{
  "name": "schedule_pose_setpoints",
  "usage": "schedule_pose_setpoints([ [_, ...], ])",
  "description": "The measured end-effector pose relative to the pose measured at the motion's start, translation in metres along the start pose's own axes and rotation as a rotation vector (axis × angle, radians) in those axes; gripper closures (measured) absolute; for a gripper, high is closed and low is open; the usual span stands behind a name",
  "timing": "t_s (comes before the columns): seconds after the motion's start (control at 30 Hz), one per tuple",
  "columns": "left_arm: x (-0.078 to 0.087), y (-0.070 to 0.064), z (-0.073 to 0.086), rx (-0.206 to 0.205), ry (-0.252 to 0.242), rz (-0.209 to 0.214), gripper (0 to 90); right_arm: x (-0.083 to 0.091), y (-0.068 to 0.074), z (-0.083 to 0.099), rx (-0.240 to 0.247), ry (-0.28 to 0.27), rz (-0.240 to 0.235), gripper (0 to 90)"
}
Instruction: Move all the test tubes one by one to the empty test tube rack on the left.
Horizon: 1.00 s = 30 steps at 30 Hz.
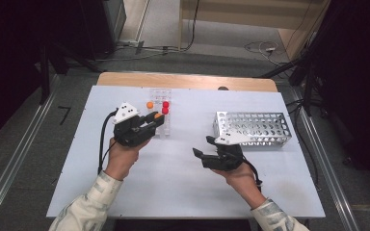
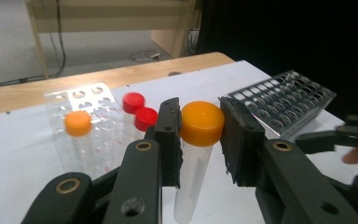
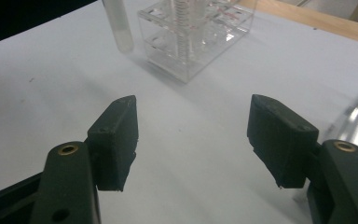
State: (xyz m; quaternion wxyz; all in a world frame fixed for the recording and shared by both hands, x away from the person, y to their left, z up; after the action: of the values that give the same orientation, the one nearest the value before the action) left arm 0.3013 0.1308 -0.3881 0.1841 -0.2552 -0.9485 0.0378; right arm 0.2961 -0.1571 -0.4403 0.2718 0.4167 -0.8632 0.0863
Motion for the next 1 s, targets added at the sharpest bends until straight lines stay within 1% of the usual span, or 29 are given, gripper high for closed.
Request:
schedule_pose_setpoints([
  [0.13, 0.0, 0.01, -0.011, 0.001, -0.008, -0.036, 69.8, 0.015, -0.008, 0.006, -0.013, -0.013, 0.017, 31.6],
  [0.2, -0.002, 0.015, -0.015, 0.0, -0.01, -0.062, 69.8, 0.02, -0.012, 0.008, -0.021, -0.019, 0.026, 31.6],
  [0.27, -0.005, 0.021, -0.019, 0.006, -0.01, -0.081, 69.9, 0.025, -0.014, 0.01, -0.026, -0.024, 0.033, 31.7],
  [0.4, -0.012, 0.03, -0.02, 0.023, -0.009, -0.114, 69.8, 0.031, -0.019, 0.011, -0.036, -0.031, 0.044, 31.8],
  [0.47, -0.015, 0.034, -0.019, 0.023, -0.01, -0.13, 69.9, 0.033, -0.02, 0.012, -0.043, -0.035, 0.048, 31.8],
  [0.53, -0.017, 0.036, -0.019, 0.023, -0.018, -0.144, 69.8, 0.034, -0.022, 0.013, -0.049, -0.035, 0.052, 31.8],
  [0.6, -0.019, 0.037, -0.019, 0.027, -0.023, -0.149, 69.8, 0.034, -0.023, 0.013, -0.048, -0.039, 0.053, 31.9],
  [0.73, -0.025, 0.039, -0.018, 0.013, -0.021, -0.17, 69.8, 0.035, -0.023, 0.013, -0.049, -0.04, 0.053, 32.0],
  [0.8, -0.028, 0.04, -0.017, 0.014, -0.018, -0.179, 69.8, 0.035, -0.023, 0.013, -0.047, -0.041, 0.055, 32.1],
  [1.0, -0.034, 0.041, -0.013, 0.001, -0.012, -0.19, 69.8, 0.036, -0.023, 0.013, -0.052, -0.041, 0.053, 32.3],
])
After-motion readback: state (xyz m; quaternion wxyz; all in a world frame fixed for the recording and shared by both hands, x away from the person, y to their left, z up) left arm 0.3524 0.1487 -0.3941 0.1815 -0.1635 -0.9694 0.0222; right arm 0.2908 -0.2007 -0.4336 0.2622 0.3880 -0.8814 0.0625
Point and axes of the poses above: each handheld gripper's, and its own axes: x roughly backward along the jaws, z roughly out of its underside, y roughly to its left, the point moved 1 cm from there along -x, roughly forward along the jaws, and after that the axes turned 3 degrees about -z, right-handed, at the moved point
